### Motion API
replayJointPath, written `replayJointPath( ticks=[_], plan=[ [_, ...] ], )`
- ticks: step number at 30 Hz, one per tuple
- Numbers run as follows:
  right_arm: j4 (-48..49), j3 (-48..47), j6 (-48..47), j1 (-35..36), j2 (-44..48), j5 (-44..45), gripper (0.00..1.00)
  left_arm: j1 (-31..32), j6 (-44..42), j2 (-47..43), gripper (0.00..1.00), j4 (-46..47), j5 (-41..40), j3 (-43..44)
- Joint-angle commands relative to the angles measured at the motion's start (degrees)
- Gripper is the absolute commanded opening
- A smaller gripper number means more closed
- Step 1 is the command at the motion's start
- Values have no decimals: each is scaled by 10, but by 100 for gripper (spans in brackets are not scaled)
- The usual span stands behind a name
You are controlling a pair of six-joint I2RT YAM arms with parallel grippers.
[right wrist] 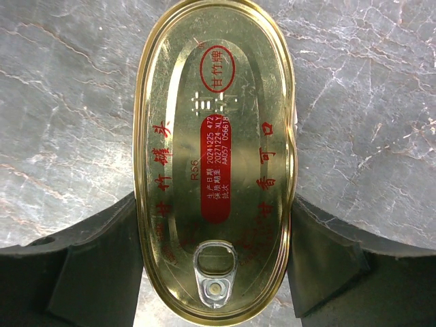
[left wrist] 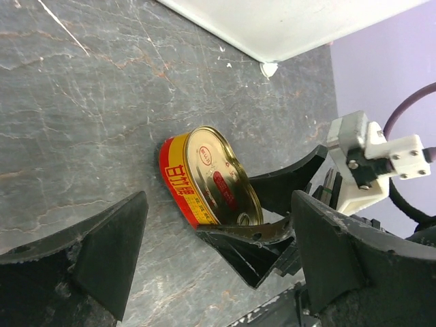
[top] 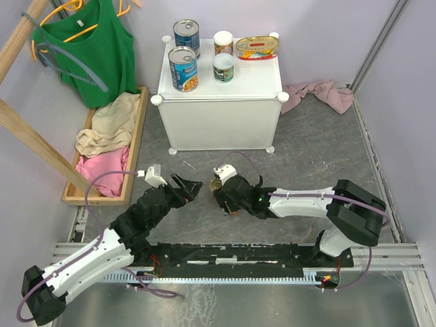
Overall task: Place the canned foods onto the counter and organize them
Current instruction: Pick up the canned food from the center of the board.
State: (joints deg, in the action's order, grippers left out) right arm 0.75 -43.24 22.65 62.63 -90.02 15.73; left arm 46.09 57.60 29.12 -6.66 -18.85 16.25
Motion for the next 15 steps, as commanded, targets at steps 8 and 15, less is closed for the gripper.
replayJointPath(
  ticks=[8, 15],
  plan=[
    [1, -27, -12, 14, 80, 11, 1, 1, 81, 36, 90, 128, 56, -32],
    [-18, -49, -19, 34, 108, 22, 1, 1, 95, 65, 90, 167, 78, -38]
  ],
)
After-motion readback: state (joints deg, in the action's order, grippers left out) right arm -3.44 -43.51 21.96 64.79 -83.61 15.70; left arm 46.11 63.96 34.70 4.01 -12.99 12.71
